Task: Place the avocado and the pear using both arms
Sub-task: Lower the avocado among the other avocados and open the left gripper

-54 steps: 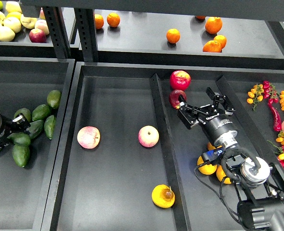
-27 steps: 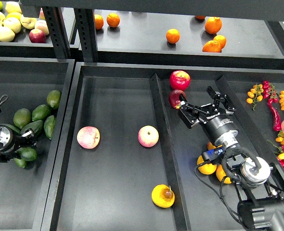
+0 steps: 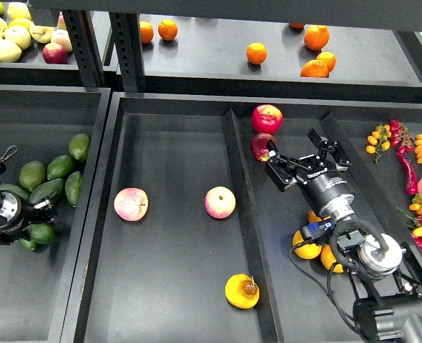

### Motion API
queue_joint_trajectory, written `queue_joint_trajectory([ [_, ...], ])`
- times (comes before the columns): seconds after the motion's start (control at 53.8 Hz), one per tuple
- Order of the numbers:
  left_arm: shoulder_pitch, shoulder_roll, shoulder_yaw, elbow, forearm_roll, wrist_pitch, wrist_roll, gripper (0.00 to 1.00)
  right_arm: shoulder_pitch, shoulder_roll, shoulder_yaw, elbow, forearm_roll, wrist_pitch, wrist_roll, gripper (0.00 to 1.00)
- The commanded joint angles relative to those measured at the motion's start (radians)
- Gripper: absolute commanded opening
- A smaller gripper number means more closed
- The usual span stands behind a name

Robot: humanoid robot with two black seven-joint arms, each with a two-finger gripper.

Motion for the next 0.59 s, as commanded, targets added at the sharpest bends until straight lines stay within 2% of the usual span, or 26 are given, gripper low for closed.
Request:
queue_joint_trajectory([
  [0.0, -0.002, 0.001, -0.009, -0.004, -0.001, 0.0, -0.001, 0.73, -0.002, 0.0, 0.001, 0.0, 0.0, 0.001, -0.002, 1.0],
  [0.167, -0.005, 0.017, -0.014, -0.03, -0.001, 0.0, -0.001, 0.84, -0.002, 0.0, 0.001, 0.0, 0.0, 0.0, 0.0, 1.0],
  [0.353, -0.016, 0.055, -0.064, -0.066, -0.012, 0.0, -0.001, 0.92, -0.003, 0.0, 0.001, 0.0, 0.0, 0.001, -0.002, 1.0],
  [0.483, -0.042, 0.078, -0.19, -0.08, -0.036, 0.0, -0.001, 0.97, -0.014, 0.0, 0.0, 0.0, 0.0, 0.001, -0.003, 1.0],
  [0.557, -0.044, 0.084, -0.292, -0.102, -0.105, 0.0, -0.001, 0.97, -0.018, 0.0, 0.0, 0.0, 0.0, 0.001, -0.005, 1.0],
  [0.576, -0.041, 0.086, -0.363, -0.108, -0.175, 0.0, -0.001, 0.97, -0.026, 0.0, -0.002, 0.0, 0.002, 0.001, -0.005, 1.0],
])
